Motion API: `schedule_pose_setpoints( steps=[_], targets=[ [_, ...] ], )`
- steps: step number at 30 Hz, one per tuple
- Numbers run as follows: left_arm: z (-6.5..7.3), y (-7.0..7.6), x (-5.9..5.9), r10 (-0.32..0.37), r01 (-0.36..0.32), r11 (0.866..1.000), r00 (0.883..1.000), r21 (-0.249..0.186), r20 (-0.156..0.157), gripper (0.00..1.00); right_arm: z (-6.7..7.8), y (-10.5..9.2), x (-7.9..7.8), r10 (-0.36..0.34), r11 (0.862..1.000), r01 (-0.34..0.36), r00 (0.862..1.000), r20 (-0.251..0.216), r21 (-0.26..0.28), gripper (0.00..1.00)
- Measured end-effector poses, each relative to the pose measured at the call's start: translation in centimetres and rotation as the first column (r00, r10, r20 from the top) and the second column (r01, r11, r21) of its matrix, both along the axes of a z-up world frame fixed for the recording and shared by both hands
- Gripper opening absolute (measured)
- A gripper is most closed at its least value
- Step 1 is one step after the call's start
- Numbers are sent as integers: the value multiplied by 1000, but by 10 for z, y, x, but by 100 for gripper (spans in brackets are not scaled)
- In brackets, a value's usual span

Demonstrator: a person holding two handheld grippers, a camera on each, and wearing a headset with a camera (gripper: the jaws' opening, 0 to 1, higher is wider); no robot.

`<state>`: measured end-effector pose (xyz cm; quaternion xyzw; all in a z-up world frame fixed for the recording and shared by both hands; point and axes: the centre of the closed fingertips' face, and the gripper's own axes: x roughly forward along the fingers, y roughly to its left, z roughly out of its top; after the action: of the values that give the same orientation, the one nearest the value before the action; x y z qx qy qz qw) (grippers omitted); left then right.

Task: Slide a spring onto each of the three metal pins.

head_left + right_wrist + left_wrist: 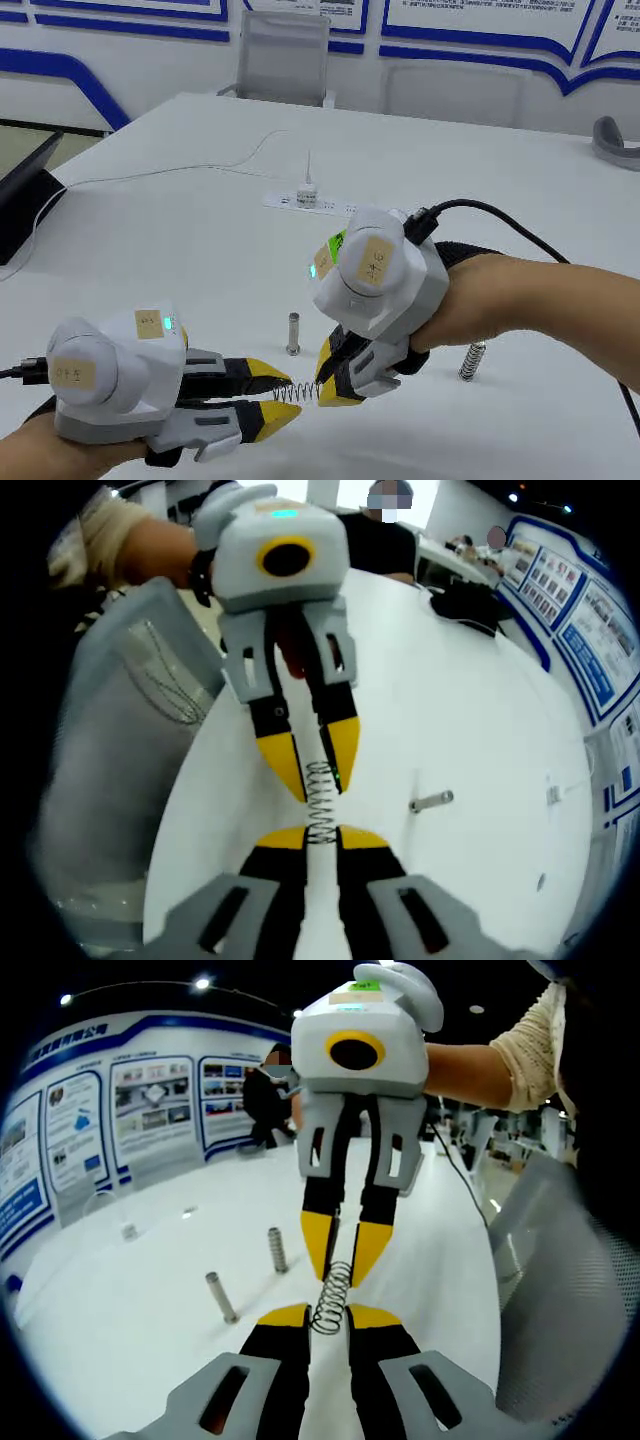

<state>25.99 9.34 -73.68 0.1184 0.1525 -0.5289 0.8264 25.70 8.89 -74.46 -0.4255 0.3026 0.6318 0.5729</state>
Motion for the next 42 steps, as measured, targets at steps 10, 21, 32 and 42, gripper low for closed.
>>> schedule_pose_setpoints(
  steps=[10, 21, 32, 42],
  targets=[
    [-1, -1, -3, -20, 20, 1000, 1000, 3, 3, 12, 9, 0, -4, 18, 1000, -18, 1000, 11, 0, 12],
    [-2, -2, -3, -24, 24, 1000, 1000, 11, -2, 11, 32, 14, -9, 44, 998, -46, 999, 31, 52, 11],
    [-1, -5, -5, -33, 33, 999, 999, 10, 1, 11, 44, 29, -15, 72, 994, -76, 996, 51, 79, 11],
    [0, -6, -6, -34, 34, 999, 999, 2, -1, 11, 46, 39, -19, 89, 992, -92, 995, 49, 84, 11]
  ],
)
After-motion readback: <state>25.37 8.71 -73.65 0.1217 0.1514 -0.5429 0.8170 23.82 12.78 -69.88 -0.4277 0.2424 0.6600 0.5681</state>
